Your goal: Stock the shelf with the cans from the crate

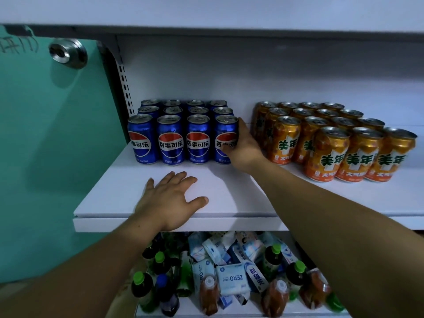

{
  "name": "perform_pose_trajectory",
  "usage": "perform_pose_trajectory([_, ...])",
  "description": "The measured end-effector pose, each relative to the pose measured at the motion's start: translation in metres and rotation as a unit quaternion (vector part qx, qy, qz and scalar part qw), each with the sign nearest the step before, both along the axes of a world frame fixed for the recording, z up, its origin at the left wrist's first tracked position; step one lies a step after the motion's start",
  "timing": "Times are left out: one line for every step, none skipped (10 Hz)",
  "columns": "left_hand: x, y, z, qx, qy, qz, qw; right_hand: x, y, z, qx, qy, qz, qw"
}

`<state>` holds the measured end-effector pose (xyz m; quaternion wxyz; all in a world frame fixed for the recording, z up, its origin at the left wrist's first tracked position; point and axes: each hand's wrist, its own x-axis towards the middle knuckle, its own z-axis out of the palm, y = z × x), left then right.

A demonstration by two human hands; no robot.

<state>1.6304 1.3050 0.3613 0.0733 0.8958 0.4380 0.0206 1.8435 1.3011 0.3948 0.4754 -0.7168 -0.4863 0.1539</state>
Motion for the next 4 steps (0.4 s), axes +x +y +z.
perform_pose_trajectory([0.000,0.000,-0.001,0.001,-0.004,0.003,1.000,0.001,0.002,0.000,-0.003,-0.008,-0.001,1.000])
perform_pose_trajectory([-0.001,0.001,0.000,0.000,-0.003,0.005,1.000,0.002,0.001,-0.001,-0.018,-0.019,-0.003,1.000])
perform_pose_trajectory([0.000,-0.002,0.000,-0.006,-0.008,0.006,1.000,0.000,-0.012,0.000,-0.047,-0.031,0.003,0.998])
perform_pose_trajectory([-0.001,-0.003,0.002,-0.004,-0.016,-0.002,1.000,0.001,-0.032,0.001,-0.085,-0.075,-0.013,0.993])
